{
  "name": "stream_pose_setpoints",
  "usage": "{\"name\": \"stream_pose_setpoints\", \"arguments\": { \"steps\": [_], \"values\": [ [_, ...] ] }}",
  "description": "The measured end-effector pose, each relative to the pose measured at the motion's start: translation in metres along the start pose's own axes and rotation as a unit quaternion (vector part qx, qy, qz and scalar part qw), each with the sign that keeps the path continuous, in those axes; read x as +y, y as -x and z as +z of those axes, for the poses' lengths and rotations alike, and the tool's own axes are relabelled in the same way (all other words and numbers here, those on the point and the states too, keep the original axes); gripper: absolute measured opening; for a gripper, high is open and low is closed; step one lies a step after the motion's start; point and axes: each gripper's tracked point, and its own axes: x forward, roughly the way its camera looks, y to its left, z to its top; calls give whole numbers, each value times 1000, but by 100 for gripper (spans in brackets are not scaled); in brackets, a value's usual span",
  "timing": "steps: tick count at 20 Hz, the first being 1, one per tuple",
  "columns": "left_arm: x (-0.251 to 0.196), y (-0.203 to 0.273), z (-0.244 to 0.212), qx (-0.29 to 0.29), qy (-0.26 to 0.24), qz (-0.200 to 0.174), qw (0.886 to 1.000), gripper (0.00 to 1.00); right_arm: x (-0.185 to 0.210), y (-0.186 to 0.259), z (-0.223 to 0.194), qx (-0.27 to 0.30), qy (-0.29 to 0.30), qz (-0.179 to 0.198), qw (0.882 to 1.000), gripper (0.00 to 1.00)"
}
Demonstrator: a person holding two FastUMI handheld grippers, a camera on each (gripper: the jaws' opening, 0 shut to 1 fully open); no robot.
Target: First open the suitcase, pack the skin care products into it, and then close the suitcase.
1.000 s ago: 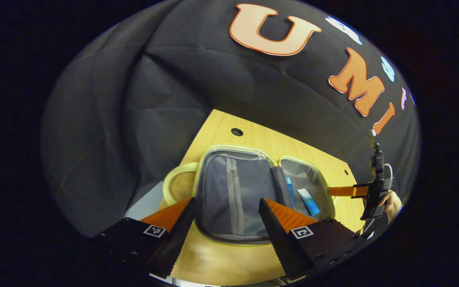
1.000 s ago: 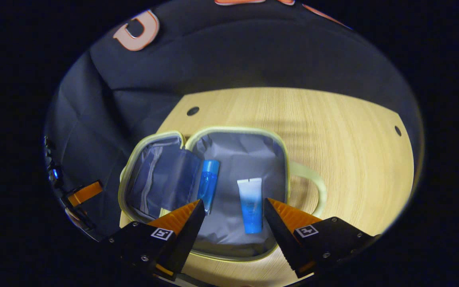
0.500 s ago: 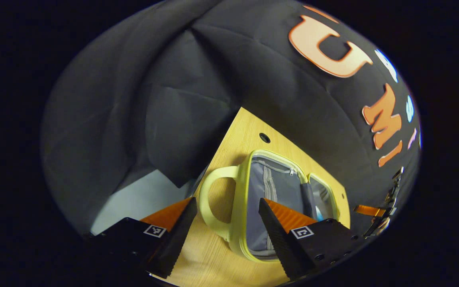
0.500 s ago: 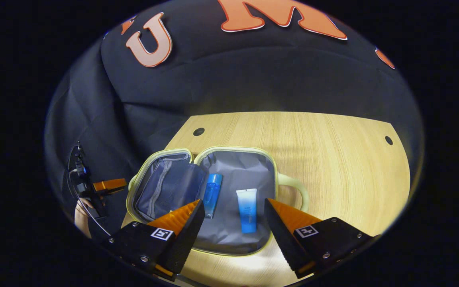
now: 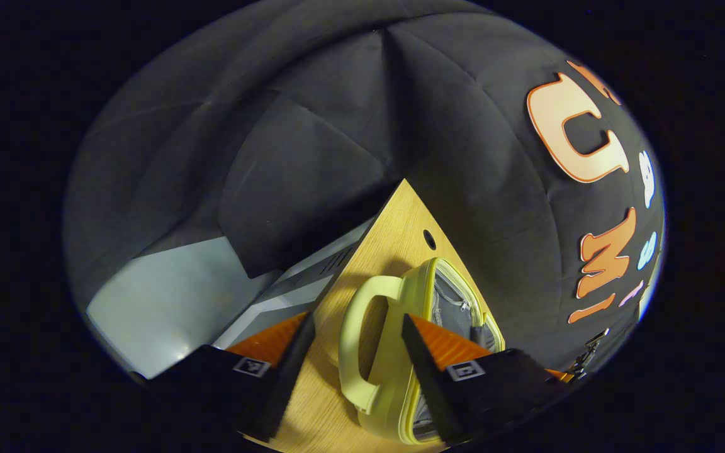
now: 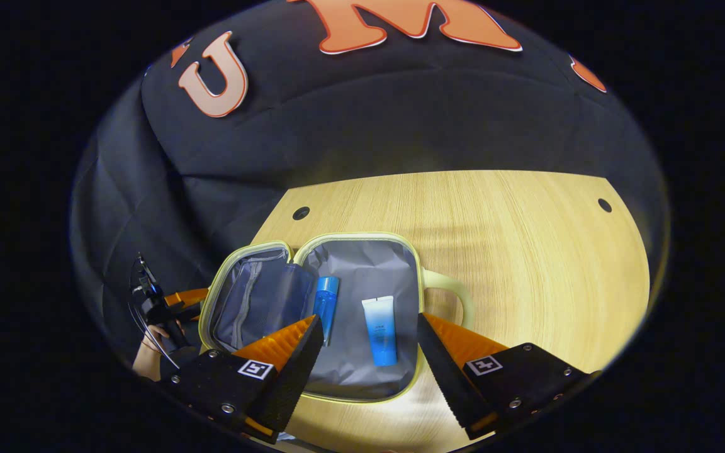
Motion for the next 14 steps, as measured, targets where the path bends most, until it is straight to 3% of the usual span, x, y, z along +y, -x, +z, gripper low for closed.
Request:
{"name": "stream_pose_setpoints", "arguments": {
  "steps": [2, 4, 5, 8, 12, 14],
  "values": [
    [-3, -9, -13, 26, 1, 2, 1000, 63, -2, 1, 0, -2, 0, -1, 1000, 96],
    [9, -14, -20, 33, 0, 45, 998, 30, -4, 2, 0, -3, 4, -4, 1000, 96],
    [6, -6, -14, 30, -12, 50, 998, 14, -5, 2, 2, -6, 5, -5, 1000, 96],
    [-12, -2, -3, 24, -82, 62, 994, 9, -10, 6, 7, -21, 4, -9, 1000, 96],
    [-57, 12, 23, 5, -199, 73, 977, 8, -14, 16, 13, -40, -6, -5, 999, 96],
    [-95, 26, 38, -13, -244, 61, 968, 8, -16, 18, 16, -47, -11, -2, 999, 96]
  ]
}}
